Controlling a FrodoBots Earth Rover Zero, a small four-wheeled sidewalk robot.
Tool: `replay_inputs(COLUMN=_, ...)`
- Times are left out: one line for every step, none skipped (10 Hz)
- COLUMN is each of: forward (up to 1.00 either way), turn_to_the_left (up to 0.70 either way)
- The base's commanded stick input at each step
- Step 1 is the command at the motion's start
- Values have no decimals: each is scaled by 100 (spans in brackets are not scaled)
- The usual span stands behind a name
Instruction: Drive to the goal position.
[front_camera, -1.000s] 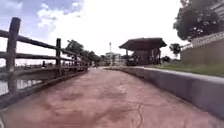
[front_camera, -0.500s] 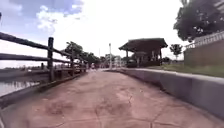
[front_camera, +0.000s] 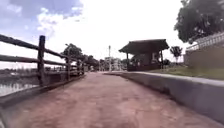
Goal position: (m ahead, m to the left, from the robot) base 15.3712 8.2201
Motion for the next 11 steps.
replay_inputs(forward=100, turn_to_the_left=27)
replay_inputs(forward=100, turn_to_the_left=20)
replay_inputs(forward=100, turn_to_the_left=0)
replay_inputs(forward=100, turn_to_the_left=0)
replay_inputs(forward=100, turn_to_the_left=0)
replay_inputs(forward=100, turn_to_the_left=0)
replay_inputs(forward=100, turn_to_the_left=0)
replay_inputs(forward=100, turn_to_the_left=0)
replay_inputs(forward=100, turn_to_the_left=0)
replay_inputs(forward=100, turn_to_the_left=0)
replay_inputs(forward=100, turn_to_the_left=0)
